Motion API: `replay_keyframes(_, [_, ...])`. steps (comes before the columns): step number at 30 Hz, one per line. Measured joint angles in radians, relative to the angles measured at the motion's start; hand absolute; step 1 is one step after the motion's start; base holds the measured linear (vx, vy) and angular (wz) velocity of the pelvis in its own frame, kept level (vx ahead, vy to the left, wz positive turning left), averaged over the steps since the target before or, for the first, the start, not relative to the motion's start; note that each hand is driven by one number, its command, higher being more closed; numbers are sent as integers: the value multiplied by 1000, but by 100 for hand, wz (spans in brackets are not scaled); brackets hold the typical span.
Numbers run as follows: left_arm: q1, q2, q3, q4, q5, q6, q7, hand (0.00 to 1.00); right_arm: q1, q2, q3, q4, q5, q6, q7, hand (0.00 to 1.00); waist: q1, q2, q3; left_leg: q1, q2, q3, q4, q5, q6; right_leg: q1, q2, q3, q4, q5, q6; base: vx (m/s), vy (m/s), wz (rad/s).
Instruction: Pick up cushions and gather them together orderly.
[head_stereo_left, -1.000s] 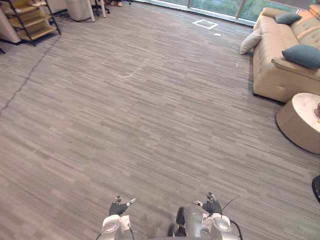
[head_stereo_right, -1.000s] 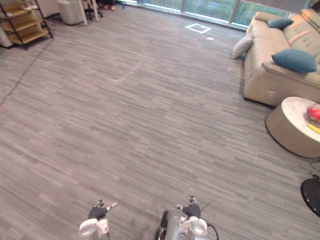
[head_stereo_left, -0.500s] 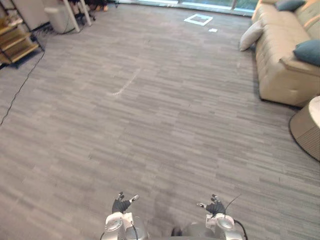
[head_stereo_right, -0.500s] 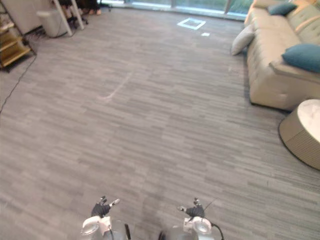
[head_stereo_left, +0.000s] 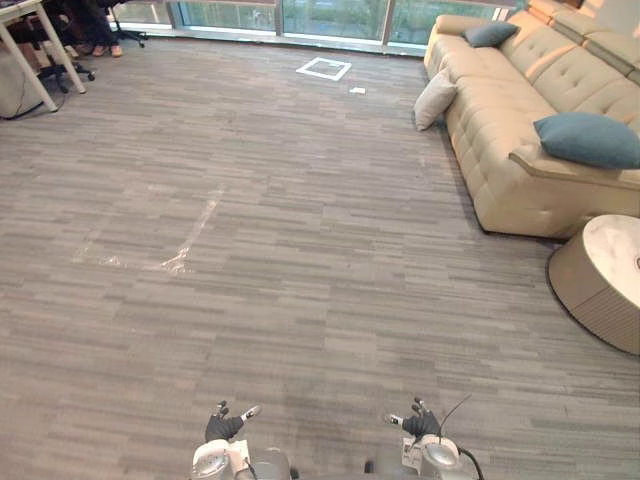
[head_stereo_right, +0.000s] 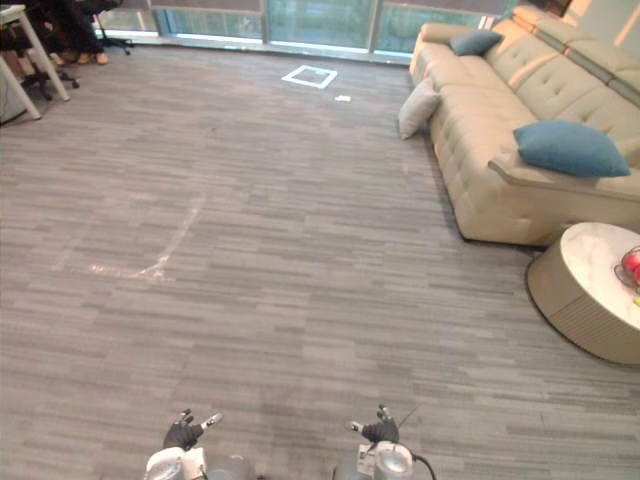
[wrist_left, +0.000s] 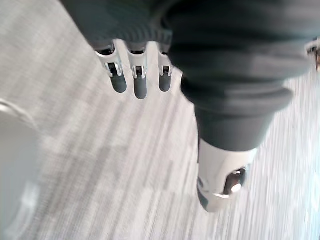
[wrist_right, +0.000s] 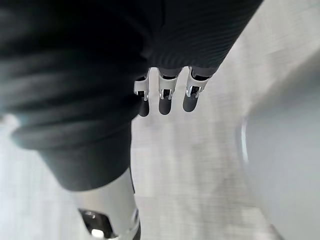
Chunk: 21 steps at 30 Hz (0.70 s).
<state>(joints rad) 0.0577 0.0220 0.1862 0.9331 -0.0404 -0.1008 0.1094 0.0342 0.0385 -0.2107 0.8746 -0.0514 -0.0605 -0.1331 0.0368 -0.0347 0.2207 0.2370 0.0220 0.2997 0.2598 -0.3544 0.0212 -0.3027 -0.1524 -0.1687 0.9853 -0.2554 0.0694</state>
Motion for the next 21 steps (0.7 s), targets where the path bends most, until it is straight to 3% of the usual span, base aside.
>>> replay_keyframes(2, [-10, -4, -31, 19, 0, 0, -3, 0, -1, -19, -22, 10, -11, 3, 0, 0, -20, 4, 4, 98, 2, -12, -72, -1, 0, -40, 13, -89, -286, 29, -32, 608, -12, 47])
replay_keyframes(4, [-5, -6, -51, 21, 2, -2, -7, 0, 1, -24, -38, 6, -9, 9, -1, 0, -38, -1, 4, 175, -9, -46, -134, -3, 1, -60, 42, -85, -563, 126, -55, 880, -134, 68])
replay_keyframes(5, [5, -21, -42, 22, 10, -1, -6, 0, 4, -35, -24, 6, -10, 13, 3, 0, -51, 12, -10, 220, 6, -116, -98, -2, -1, -67, 69, -34, -523, 251, -140, 1245, -297, 64])
replay_keyframes(6, [8, -50, -39, 25, 19, -2, -6, 0, 0, -48, -22, -1, -21, 14, 7, 0, -46, 63, -23, 169, 58, -148, 67, 7, -16, -59, 86, -63, -445, 167, -148, 1090, -287, 49])
replay_keyframes(7, [9, -60, -25, 21, 19, -2, -8, 0, -1, -55, -21, -3, -26, 14, 8, 0, -44, 78, -25, 122, 76, -158, 177, 27, -43, -54, 94, -69, -426, 133, -150, 892, -255, 12])
replay_keyframes(9, [13, -81, 32, 10, 19, 0, -6, 0, -8, -79, -12, -15, -23, 30, 5, 0, -36, 125, -6, -94, 153, -207, 669, 279, -142, 42, 154, -60, -430, 33, -170, 729, -150, -26])
replay_keyframes(11, [12, -73, 36, -9, 19, 0, -7, 0, -17, -74, -12, 5, -15, 34, 2, 0, -34, 132, 13, -190, 201, -188, 875, 217, -127, 166, 186, -43, -480, 5, -188, 585, -64, -41])
replay_keyframes(12, [14, -68, 36, -31, 19, -2, -7, 0, -14, -64, -9, 16, -12, 38, 1, 0, -24, 106, 26, -243, 203, -170, 913, 178, -128, 252, 187, -33, -527, 0, -190, 782, -97, -31])
replay_keyframes(13, [25, -55, 35, -62, 18, -2, -8, 0, -12, -44, 1, 13, -5, 40, 1, 0, -20, 78, 20, -336, 194, -149, 887, 139, -110, 354, 186, -9, -618, -2, -189, 744, -95, -31])
replay_keyframes(14, [30, -53, 35, -78, 18, -5, -8, 0, -12, -38, 8, 14, -1, 41, 0, 0, -16, 70, 19, -376, 193, -136, 861, 125, -99, 386, 186, 2, -654, -3, -187, 684, -64, -43])
replay_keyframes(17, [33, -55, 34, -118, 18, -17, -13, 0, -13, -18, 28, 16, 13, 44, -1, 0, 18, 64, 21, -522, 161, -94, 540, 94, -74, 518, 167, 51, -771, -22, -153, 583, 67, -55])
replay_keyframes(19, [36, -62, 33, -127, 16, -24, -9, 0, -13, -8, 29, 20, 13, 41, -5, 0, 33, 60, 19, -560, 113, -72, 190, 170, -82, 600, 134, 82, -829, -51, -117, 618, 185, -50])
replay_keyframes(20, [41, -61, 31, -126, 16, -24, -6, 0, -14, -10, 30, 23, 13, 39, -5, 0, 36, 63, 16, -566, 106, -59, 118, 189, -83, 622, 133, 99, -847, -67, -113, 586, 260, -65])
replay_keyframes(21, [51, -53, 30, -125, 16, -24, -5, 0, -15, -11, 38, 41, 13, 35, -6, 0, 46, 58, 12, -574, 104, -61, 114, 263, -63, 647, 119, 126, -857, -100, -98, 637, 319, -71])
